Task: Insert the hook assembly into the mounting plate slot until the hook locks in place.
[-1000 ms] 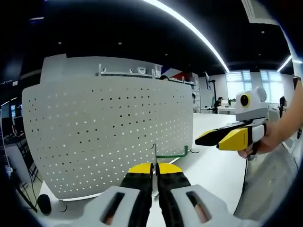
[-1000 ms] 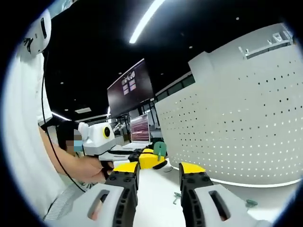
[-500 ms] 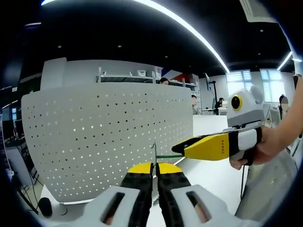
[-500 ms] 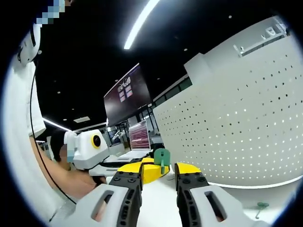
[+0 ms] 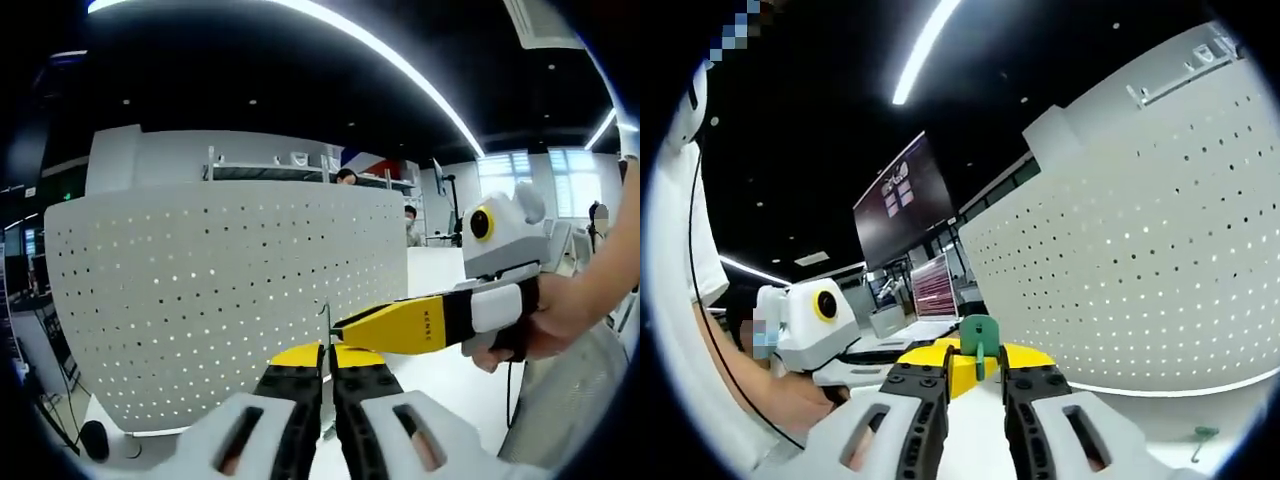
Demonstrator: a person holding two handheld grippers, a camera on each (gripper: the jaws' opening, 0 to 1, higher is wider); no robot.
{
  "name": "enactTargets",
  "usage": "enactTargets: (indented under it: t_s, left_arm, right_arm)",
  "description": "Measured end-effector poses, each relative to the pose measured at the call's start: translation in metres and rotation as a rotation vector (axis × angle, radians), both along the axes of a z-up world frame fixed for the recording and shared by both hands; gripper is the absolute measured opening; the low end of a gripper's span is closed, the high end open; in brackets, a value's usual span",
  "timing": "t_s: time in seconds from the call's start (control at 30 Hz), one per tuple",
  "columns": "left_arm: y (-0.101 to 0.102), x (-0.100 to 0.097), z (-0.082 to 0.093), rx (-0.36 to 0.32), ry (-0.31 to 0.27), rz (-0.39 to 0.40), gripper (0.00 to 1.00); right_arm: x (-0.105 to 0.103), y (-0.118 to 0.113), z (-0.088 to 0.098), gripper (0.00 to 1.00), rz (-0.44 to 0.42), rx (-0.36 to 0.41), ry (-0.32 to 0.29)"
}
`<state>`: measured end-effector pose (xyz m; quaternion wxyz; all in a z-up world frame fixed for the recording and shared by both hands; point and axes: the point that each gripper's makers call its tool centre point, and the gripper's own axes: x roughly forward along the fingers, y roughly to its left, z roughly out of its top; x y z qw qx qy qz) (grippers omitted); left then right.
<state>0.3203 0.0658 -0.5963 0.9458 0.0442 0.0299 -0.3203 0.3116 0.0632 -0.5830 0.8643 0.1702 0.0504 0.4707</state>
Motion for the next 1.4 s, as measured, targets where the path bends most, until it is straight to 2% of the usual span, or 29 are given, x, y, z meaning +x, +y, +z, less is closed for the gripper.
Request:
enactTargets:
  t_s: [0.07,0.23,0.33,0.4,0.77,1.03,1.1,1.13,1.33,1.4]
  left_arm:
    - [0.0,0.0,0.001,0.002,-0.005,-0.002,0.02]
    - [0.0,0.0,0.0,0.016,-0.009,0.0,0.02]
    - [-0.001,-0.001,0.0,0.022,-0.016,-0.003,0.02]
    - [-0.002,-0.002,0.001,0.014,-0.017,-0.003,0.02]
    - [-0.005,-0.004,0.004,0.008,-0.021,-0.008,0.02]
    - [-0.007,-0.003,0.003,0.001,-0.026,-0.015,0.02]
    - [-0.007,-0.003,0.002,0.005,-0.02,-0.017,0.02]
    - [-0.008,-0.003,0.002,0.009,-0.027,-0.019,0.02]
    - [-0.01,-0.002,0.001,-0.006,-0.011,-0.043,0.03]
    - [-0.01,-0.002,0.0,-0.023,0.012,-0.051,0.04]
  right_arm:
    - [-0.001,0.001,0.001,0.13,-0.004,-0.003,-0.017]
    - [-0.002,0.003,0.001,0.08,0.003,0.009,0.009]
    - [0.0,0.001,-0.001,0.04,-0.032,-0.021,-0.005]
    - [0.0,0.0,0.0,0.02,-0.037,-0.011,-0.006]
    - [-0.002,-0.003,0.005,0.01,-0.079,-0.021,-0.044]
    - [-0.001,-0.005,0.005,0.01,-0.087,-0.023,-0.045]
    - [0.001,-0.007,0.003,0.0,-0.104,-0.065,-0.065]
    - [0.0,-0.006,0.004,0.0,-0.096,-0.05,-0.055]
    - [0.0,-0.009,0.003,0.0,-0.097,-0.047,-0.048]
    - [0.0,-0.009,0.002,0.0,-0.094,-0.052,-0.048]
